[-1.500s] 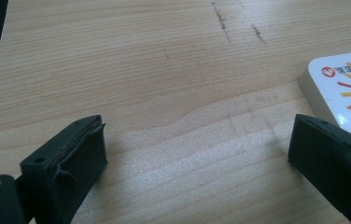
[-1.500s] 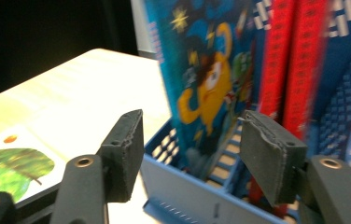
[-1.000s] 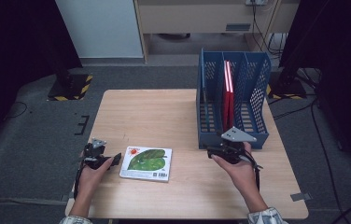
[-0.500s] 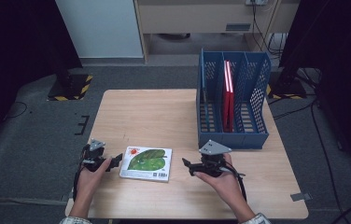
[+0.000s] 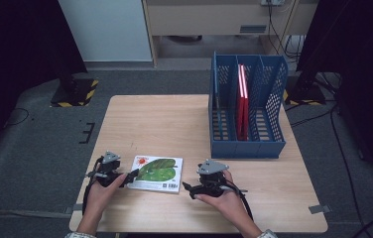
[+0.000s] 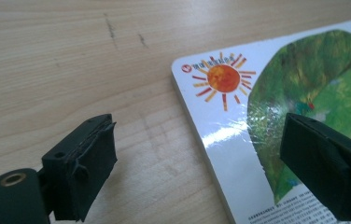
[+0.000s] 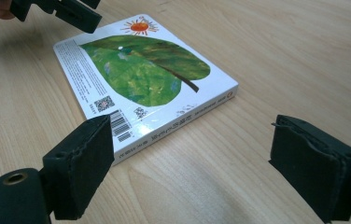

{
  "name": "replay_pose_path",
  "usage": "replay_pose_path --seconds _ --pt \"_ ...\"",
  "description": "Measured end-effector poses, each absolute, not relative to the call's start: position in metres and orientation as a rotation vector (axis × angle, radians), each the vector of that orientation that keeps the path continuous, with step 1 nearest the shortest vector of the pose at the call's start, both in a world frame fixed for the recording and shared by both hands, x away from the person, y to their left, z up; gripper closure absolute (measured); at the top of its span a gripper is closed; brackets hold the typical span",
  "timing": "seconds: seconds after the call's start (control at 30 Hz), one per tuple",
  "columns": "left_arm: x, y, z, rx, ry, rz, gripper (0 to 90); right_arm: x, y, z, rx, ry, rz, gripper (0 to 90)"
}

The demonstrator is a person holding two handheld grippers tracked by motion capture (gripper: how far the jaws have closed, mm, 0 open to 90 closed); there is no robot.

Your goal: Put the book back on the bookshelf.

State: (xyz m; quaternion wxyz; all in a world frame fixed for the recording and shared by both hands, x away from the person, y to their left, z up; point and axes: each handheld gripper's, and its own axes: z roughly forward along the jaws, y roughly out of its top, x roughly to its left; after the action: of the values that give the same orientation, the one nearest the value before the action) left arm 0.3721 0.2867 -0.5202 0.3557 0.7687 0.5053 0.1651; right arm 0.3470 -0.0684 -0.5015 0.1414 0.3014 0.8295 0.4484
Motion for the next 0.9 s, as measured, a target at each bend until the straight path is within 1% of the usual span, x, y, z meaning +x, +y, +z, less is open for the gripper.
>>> replay_pose_path --seconds 0.23,0.47,0.67,0.77,0.9 --pt "0.374 0.276 -0.527 2.038 1.263 0.348 10.4 0.348 -0.065 -0.509 0.866 2.441 1.270 7.8" --pt "0.371 0.268 -0.527 2.042 1.203 0.298 16.3 0.347 -0.063 -0.514 0.863 2.455 1.239 10.0" --pt "0.371 0.265 -0.527 2.045 1.199 0.295 17.5 0.346 -0.059 -0.517 0.847 2.478 1.234 12.8" --pt "0.370 0.262 -0.526 2.046 1.196 0.286 20.6 0.345 -0.055 -0.519 0.831 2.501 1.217 12.8" --pt "0.368 0.257 -0.525 2.061 1.182 0.274 21.2 0.343 -0.053 -0.522 0.808 2.532 1.201 12.8"
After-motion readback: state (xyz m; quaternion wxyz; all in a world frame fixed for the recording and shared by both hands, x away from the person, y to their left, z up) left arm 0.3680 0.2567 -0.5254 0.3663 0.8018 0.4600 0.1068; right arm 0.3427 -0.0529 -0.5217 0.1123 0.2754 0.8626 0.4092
